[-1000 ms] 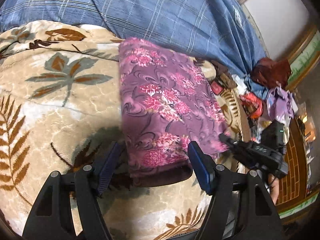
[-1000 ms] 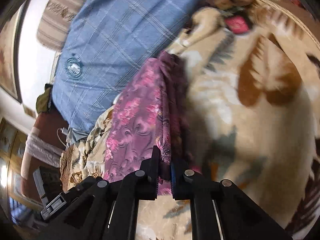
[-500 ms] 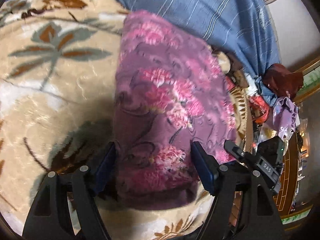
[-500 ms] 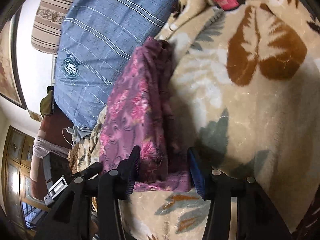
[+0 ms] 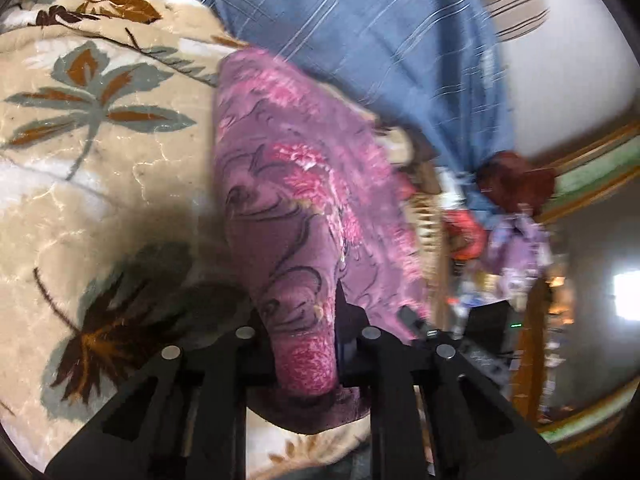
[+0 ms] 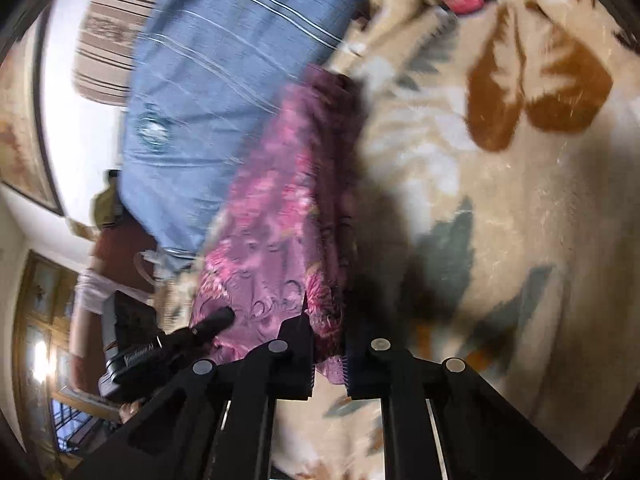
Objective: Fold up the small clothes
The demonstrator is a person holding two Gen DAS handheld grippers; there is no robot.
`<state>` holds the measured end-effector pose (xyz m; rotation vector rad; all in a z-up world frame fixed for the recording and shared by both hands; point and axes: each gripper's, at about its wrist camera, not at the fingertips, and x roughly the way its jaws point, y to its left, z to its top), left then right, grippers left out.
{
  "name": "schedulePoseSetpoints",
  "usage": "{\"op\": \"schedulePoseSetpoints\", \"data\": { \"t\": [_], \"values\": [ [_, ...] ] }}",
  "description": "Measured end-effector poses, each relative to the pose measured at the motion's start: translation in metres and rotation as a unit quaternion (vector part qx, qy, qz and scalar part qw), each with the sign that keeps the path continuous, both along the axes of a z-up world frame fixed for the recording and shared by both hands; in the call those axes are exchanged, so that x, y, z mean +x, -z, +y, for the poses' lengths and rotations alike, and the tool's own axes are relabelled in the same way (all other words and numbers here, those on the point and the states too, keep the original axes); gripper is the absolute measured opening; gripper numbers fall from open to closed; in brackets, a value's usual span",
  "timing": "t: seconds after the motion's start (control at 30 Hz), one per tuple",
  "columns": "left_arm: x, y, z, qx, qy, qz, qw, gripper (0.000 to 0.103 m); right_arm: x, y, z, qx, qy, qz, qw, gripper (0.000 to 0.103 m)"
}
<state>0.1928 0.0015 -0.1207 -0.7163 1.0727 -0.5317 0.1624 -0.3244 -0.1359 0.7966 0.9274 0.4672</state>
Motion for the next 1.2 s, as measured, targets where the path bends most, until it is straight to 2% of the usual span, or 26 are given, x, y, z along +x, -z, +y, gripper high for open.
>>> {"op": "schedulePoseSetpoints", "data": {
  "t": [0.07, 0.13, 0.2, 0.27, 0.3, 0.43, 0.5, 0.57, 0.63, 0.8, 0.87, 0.9, 0.93, 1.0, 1.07, 1.13, 1.2],
  "values": [
    [-0.004, 0.014, 0.007, 0.014, 0.006, 0.02, 0.9997, 0.015, -0.011, 0.007, 0.008, 0.003, -0.011, 0.007, 1.0, 0.009],
    [-0.003, 0.034, 0.003, 0.047, 0.016, 0.036, 0.9981, 0.018, -0.008, 0.022, 0.019, -0.038, -0.02, 0.039, 0.998, 0.01],
    [-0.005, 0.05, 0.004, 0.038, 0.009, 0.041, 0.9984, 0.026, -0.001, 0.027, 0.023, -0.054, -0.024, 0.053, 0.997, 0.012],
    [-0.01, 0.049, 0.008, 0.022, -0.004, 0.037, 0.9991, 0.034, 0.0, 0.026, 0.02, -0.053, -0.02, 0.051, 0.997, 0.019],
    [-0.011, 0.049, 0.008, 0.022, -0.007, 0.037, 0.9991, 0.035, -0.001, 0.027, 0.018, -0.05, -0.018, 0.051, 0.997, 0.022],
    [-0.018, 0.044, 0.008, 0.045, -0.005, 0.026, 0.9986, 0.041, 0.0, 0.028, 0.014, -0.042, -0.014, 0.057, 0.997, 0.023],
    [-0.022, 0.035, 0.007, 0.059, -0.009, 0.018, 0.998, 0.044, -0.002, 0.024, 0.02, -0.059, -0.015, 0.05, 0.997, 0.026],
    [-0.024, 0.027, 0.009, 0.064, -0.017, 0.005, 0.9978, 0.053, -0.003, 0.02, 0.023, -0.078, -0.016, 0.044, 0.996, 0.03],
    [-0.023, 0.024, 0.009, 0.061, -0.018, -0.004, 0.998, 0.057, -0.003, 0.018, 0.025, -0.086, -0.014, 0.042, 0.995, 0.033],
    [-0.017, 0.026, 0.014, 0.057, -0.015, 0.007, 0.9983, 0.059, -0.007, 0.015, 0.016, -0.089, 0.002, 0.03, 0.996, 0.037],
    [-0.013, 0.03, 0.008, 0.093, -0.022, 0.009, 0.9954, 0.059, -0.008, 0.012, 0.014, -0.093, 0.006, 0.021, 0.995, 0.036],
    [-0.012, 0.034, 0.007, 0.112, -0.028, 0.01, 0.9932, 0.057, -0.007, 0.013, 0.015, -0.103, 0.006, 0.025, 0.994, 0.025],
    [-0.012, 0.038, 0.007, 0.106, -0.024, 0.006, 0.994, 0.052, -0.006, 0.015, 0.018, -0.116, 0.007, 0.034, 0.993, 0.02],
    [-0.014, 0.038, 0.008, 0.104, -0.024, -0.001, 0.9943, 0.05, -0.003, 0.023, 0.02, -0.114, -0.002, 0.049, 0.992, 0.015],
    [-0.018, 0.036, 0.008, 0.105, -0.019, -0.002, 0.9943, 0.05, -0.004, 0.02, 0.019, -0.114, -0.005, 0.046, 0.992, 0.015],
    [-0.022, 0.029, 0.013, 0.101, -0.015, -0.002, 0.9947, 0.049, -0.005, 0.014, 0.018, -0.112, -0.005, 0.048, 0.993, 0.02],
    [-0.026, 0.011, 0.025, 0.084, -0.024, -0.022, 0.9959, 0.049, -0.01, -0.01, 0.019, -0.121, -0.002, 0.014, 0.993, 0.024]
  ]
}}
